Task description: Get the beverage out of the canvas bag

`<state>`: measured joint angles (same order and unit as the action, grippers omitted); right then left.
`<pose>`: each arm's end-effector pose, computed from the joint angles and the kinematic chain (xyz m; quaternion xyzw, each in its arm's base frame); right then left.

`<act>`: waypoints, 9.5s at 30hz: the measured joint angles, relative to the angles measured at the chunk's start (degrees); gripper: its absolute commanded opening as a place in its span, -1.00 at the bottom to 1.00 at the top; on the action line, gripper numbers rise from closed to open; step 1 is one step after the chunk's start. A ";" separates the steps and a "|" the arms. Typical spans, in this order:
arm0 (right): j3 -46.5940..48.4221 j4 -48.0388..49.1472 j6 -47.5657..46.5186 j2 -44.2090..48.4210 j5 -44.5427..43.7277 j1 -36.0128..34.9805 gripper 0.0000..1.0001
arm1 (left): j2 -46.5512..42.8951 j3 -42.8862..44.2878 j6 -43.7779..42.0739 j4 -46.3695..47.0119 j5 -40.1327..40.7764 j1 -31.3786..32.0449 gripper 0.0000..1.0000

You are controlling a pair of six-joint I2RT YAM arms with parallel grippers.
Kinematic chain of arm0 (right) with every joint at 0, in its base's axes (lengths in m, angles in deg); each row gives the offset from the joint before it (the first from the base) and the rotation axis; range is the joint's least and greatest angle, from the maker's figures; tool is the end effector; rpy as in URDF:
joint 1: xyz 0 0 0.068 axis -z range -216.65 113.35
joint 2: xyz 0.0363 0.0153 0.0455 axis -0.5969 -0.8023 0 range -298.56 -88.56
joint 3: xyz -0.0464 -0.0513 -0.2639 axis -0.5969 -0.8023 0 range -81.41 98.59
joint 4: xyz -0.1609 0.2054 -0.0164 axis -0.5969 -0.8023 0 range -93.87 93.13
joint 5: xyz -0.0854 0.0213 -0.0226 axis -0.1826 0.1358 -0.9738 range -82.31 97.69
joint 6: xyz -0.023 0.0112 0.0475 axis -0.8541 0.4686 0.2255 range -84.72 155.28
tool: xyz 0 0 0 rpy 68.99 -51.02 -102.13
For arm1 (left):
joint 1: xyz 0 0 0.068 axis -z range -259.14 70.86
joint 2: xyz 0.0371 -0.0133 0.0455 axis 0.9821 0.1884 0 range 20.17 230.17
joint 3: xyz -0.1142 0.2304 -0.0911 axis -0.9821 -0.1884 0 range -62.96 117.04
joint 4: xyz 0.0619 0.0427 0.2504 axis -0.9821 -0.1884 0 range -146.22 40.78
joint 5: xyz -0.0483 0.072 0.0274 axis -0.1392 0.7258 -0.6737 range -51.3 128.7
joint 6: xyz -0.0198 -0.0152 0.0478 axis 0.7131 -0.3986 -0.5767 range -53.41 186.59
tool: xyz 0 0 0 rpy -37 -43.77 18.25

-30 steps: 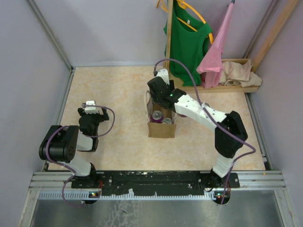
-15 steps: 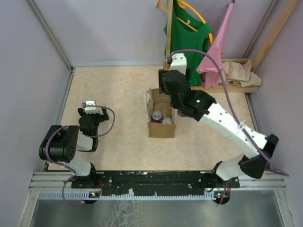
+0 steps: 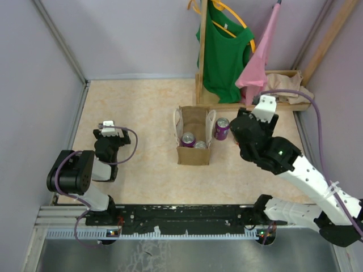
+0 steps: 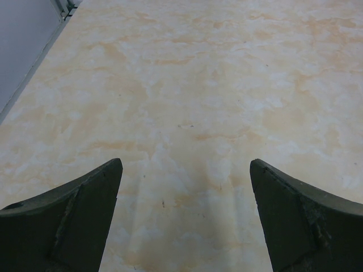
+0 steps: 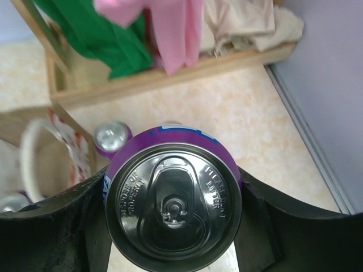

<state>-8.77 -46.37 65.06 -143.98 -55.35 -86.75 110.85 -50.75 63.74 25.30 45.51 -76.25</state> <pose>0.1287 0.1043 0.4125 0.1167 0.7794 -0.0869 0.6094 0.2399 -0.0078 0.1420 -0.0039 0.7308 0.0431 0.6812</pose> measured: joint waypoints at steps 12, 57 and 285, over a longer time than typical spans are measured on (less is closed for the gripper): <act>-25.27 -2.10 12.39 3.19 9.16 1.46 -1.00 | 0.00 0.00 0.00 0.00 0.00 0.00 1.00; -34.60 21.03 10.43 -10.84 24.63 17.03 0.98 | 0.00 0.00 0.00 0.00 0.00 0.00 1.00; 9.62 12.63 -15.15 -23.82 25.75 -6.19 0.28 | 0.00 0.00 0.00 0.00 0.00 0.00 1.00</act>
<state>0.85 -33.73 49.91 -167.81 -29.61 -92.94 110.85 -50.75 63.74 25.30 45.51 -76.25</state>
